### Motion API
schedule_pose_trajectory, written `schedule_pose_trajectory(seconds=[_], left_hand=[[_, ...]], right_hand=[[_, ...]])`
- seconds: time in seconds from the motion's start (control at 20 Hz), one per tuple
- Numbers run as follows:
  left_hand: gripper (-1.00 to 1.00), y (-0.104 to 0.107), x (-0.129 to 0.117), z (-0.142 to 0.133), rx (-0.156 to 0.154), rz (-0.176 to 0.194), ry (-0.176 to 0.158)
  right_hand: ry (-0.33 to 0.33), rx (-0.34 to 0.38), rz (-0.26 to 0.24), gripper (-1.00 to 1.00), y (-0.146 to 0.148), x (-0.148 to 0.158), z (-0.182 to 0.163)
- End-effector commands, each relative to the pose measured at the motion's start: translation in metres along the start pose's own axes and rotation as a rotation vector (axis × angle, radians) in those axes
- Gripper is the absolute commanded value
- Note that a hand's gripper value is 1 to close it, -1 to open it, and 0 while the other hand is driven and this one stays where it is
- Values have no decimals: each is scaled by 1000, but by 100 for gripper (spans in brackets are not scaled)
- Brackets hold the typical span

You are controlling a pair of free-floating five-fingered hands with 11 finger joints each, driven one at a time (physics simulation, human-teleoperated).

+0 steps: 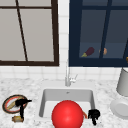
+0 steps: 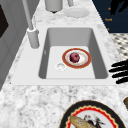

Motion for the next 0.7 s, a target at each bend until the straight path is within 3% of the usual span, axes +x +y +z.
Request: schedule_pose_trajectory(seconds=[0.0,0.45,0.5,0.55,0.65], left_hand=[[-100,1,0,-7,-8,1,6],[-100,6,-3,-19,-10,5,6],[-100,10,-2,-16,3,-13,20],[-100,21,-6,-13,23,-14,65],[-100,27,-2,-13,22,-10,77]], right_hand=[[0,0,0,0,0,0,0],[0,0,0,0,0,0,0],[0,0,0,0,0,0,0],[0,0,0,0,0,0,0],[0,0,0,0,0,0,0]])
